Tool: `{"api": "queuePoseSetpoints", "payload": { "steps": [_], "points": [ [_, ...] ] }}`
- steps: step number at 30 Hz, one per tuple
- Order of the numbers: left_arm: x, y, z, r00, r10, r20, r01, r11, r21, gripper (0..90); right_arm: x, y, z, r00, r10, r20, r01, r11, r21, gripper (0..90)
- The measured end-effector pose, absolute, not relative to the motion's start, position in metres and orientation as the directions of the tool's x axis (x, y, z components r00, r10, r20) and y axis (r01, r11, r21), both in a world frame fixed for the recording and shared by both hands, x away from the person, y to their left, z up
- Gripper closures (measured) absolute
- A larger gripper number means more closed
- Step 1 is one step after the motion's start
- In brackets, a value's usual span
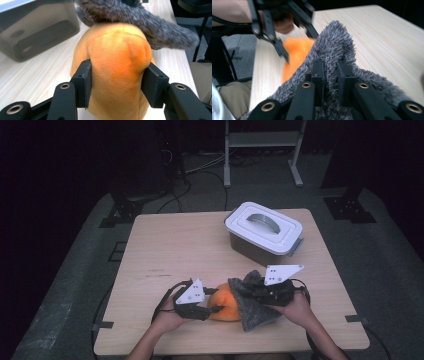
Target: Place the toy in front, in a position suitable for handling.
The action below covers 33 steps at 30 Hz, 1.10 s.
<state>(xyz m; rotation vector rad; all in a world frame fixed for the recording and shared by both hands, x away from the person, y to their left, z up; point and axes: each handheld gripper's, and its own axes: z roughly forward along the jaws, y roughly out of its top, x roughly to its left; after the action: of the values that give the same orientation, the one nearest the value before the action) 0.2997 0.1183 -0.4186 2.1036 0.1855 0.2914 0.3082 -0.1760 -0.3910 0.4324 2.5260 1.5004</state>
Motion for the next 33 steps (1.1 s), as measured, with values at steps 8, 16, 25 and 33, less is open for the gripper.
{"api": "queuePoseSetpoints", "payload": {
  "steps": [8,16,25,33],
  "points": [
    [0.303,0.115,-0.409,0.964,0.265,0.016,0.114,-0.469,0.876,22.5,0.304,-0.163,-0.401,-0.951,0.310,0.021,0.159,0.427,0.890,77.5],
    [0.307,0.127,-0.413,0.971,0.236,0.032,0.096,-0.507,0.856,45.3,0.303,-0.161,-0.402,-0.953,0.304,0.014,0.153,0.438,0.886,77.3],
    [0.315,0.145,-0.417,0.969,0.246,-0.015,0.140,-0.499,0.855,45.2,0.316,-0.180,-0.422,-0.932,0.343,0.114,0.260,0.416,0.871,77.3],
    [0.315,0.147,-0.417,0.969,0.246,-0.029,0.150,-0.493,0.857,44.0,0.317,-0.183,-0.421,-0.929,0.346,0.131,0.275,0.408,0.870,77.3]
  ]
}}
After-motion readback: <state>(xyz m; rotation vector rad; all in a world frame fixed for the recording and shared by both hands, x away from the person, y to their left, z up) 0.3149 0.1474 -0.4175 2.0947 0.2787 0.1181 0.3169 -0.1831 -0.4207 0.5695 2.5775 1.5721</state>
